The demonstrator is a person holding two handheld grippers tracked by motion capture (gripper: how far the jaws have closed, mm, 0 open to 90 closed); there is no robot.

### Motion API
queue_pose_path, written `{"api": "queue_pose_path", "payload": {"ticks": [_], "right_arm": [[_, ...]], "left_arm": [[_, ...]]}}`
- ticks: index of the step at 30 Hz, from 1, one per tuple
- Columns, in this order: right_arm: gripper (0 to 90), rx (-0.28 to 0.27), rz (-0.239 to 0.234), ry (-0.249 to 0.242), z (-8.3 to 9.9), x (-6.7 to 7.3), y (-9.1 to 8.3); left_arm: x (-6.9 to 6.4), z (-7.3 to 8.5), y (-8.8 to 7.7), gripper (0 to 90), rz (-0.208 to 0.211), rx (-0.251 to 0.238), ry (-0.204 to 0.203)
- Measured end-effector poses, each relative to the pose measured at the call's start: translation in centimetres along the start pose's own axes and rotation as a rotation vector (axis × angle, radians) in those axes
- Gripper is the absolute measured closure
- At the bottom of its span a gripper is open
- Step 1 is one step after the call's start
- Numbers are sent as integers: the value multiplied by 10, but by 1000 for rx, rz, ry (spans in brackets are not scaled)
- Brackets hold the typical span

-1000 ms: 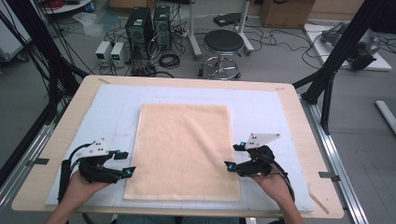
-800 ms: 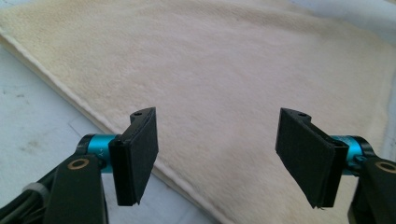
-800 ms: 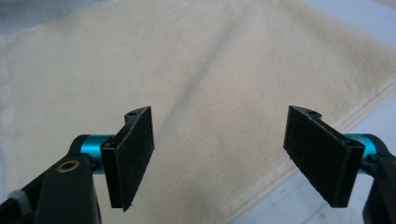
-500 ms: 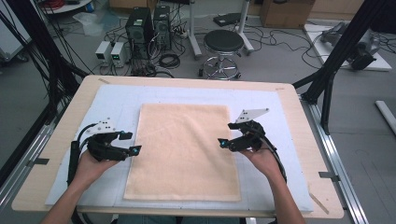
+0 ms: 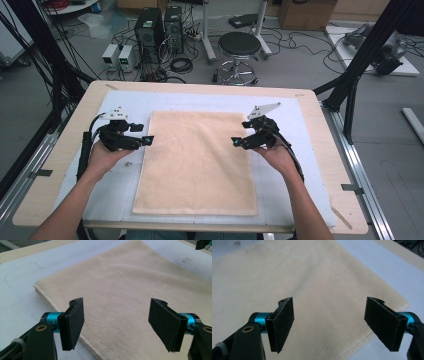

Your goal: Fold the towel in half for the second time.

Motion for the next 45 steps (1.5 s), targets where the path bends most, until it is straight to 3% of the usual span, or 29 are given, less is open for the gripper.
{"api": "queue_pose_path", "payload": {"ticks": [6,8,11,14,17,25,27,29,33,37,39,41,43,45], "right_arm": [[233,-13,33,36,-19,-32,-4],[236,-33,48,59,-21,-43,-2],[236,-16,62,98,-18,-56,8],[235,8,63,126,-12,-64,19],[233,25,68,141,-9,-69,28],[236,68,76,203,8,-83,52],[237,80,74,226,13,-86,58],[238,75,75,242,16,-87,64],[269,93,74,250,17,-87,74],[368,97,90,264,20,-87,78],[489,99,71,281,20,-86,76],[578,105,68,264,17,-82,78],[727,101,26,274,16,-80,78],[798,98,-1,277,16,-78,78]], "left_arm": [[22,-26,3,308,-61,5,-8],[28,-34,4,315,-77,11,-8],[38,-42,9,317,-93,-3,-33],[47,-40,15,332,-108,-33,-60],[55,-36,24,328,-118,1,-85],[69,-26,60,349,-166,26,-125],[71,-23,69,356,-190,47,-145],[72,-19,79,371,-186,69,-179],[72,-13,94,389,-187,119,-192],[68,-13,95,456,-229,116,-195],[65,-14,96,607,-188,117,-197],[62,-15,97,668,-184,119,-189],[62,-15,97,780,-153,122,-208],[62,-15,95,798,-134,118,-209]]}}
Point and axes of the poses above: each handheld gripper's, and its own axes: y roughly forward along the jaws, z roughly out of its underside, x roughly to its left, the point moved 2 cm from there along y, roughly forward along the jaws, and after that the axes turned 11 degrees about x, right-handed, at the moved point
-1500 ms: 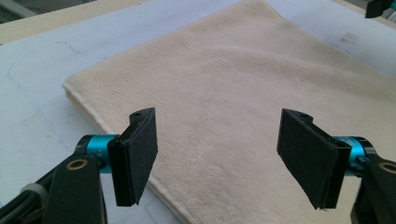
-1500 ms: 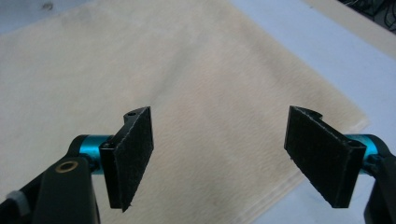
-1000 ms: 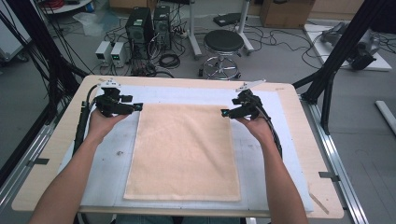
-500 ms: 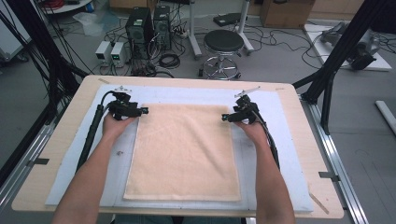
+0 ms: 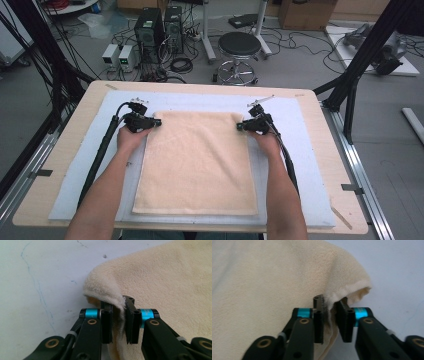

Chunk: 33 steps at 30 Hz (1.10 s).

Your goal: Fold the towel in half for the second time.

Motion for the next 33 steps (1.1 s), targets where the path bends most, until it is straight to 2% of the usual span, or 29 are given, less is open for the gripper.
{"api": "queue_pose_path", "payload": {"ticks": [2,5,9,12,18,21,24,27,33], "right_arm": [[816,2,-14,2,0,1,-2],[823,-8,-27,-25,-3,2,-12],[825,-57,-43,-64,-6,8,-29],[826,-78,-54,-91,-6,13,-42],[826,-133,-73,-148,-5,28,-69],[826,-152,-88,-175,-3,37,-84],[826,-177,-106,-202,3,46,-97],[826,-192,-122,-227,13,57,-107],[825,-192,-140,-283,40,82,-119]], "left_arm": [[1,0,-4,814,11,-13,-5],[2,-1,-12,821,29,-36,-8],[-2,-4,-25,821,35,-69,25],[-7,-4,-37,821,46,-108,33],[-17,2,-66,821,57,-178,78],[-23,8,-81,819,51,-194,119],[-30,16,-96,819,74,-230,136],[-40,24,-109,819,63,-238,201],[-61,56,-126,818,70,-242,258]]}}
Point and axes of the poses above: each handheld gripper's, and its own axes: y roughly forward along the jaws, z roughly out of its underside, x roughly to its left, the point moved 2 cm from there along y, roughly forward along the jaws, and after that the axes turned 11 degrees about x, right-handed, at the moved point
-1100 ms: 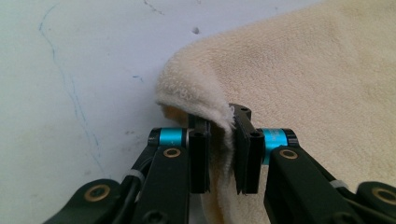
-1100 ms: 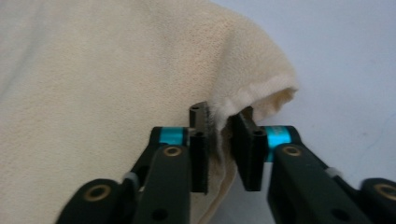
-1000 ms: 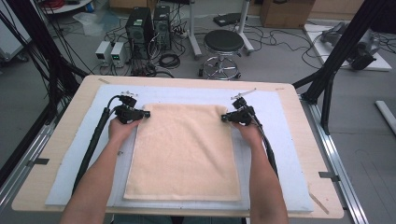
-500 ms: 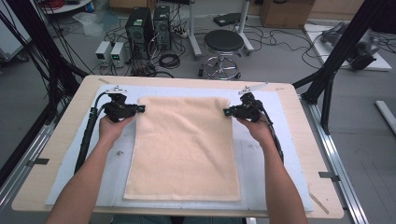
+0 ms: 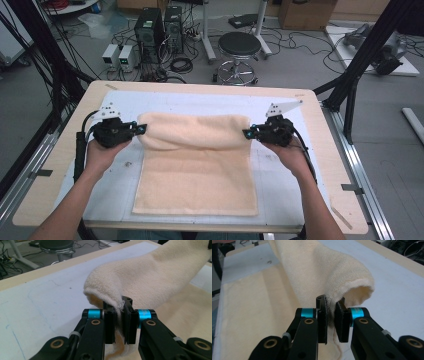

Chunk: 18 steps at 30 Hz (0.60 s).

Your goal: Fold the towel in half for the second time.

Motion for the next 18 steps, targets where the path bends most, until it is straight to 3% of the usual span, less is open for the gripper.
{"api": "queue_pose_path", "payload": {"ticks": [5,10,18], "right_arm": [[825,-5,-15,-33,22,30,-4],[824,50,-19,-60,47,51,5],[782,102,-30,-12,78,60,16]], "left_arm": [[-25,30,-10,814,36,5,19],[-39,59,-8,809,66,38,22],[-49,79,-8,753,93,112,35]]}}
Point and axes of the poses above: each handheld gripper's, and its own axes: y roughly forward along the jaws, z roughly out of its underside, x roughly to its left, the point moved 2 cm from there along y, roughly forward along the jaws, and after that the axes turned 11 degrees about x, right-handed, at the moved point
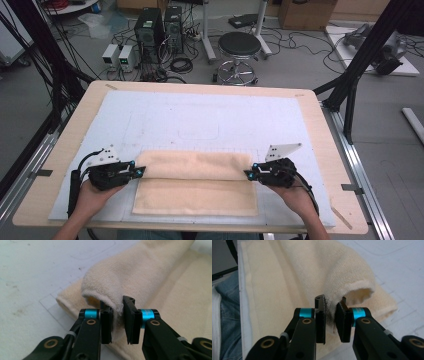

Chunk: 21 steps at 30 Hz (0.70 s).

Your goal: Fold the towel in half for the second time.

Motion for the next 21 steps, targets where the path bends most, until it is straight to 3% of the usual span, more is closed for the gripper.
{"api": "queue_pose_path", "payload": {"ticks": [4,8,16,21], "right_arm": [[684,1,23,21,11,-1,-3],[586,-39,32,55,13,-5,-14],[433,-40,63,56,-8,-15,-12],[406,-27,27,59,-21,-27,2]], "left_arm": [[2,9,-6,672,-9,31,-7],[4,11,-15,548,-23,20,-20],[16,-10,-13,385,-13,1,-37],[24,-23,1,338,9,13,-57]]}}
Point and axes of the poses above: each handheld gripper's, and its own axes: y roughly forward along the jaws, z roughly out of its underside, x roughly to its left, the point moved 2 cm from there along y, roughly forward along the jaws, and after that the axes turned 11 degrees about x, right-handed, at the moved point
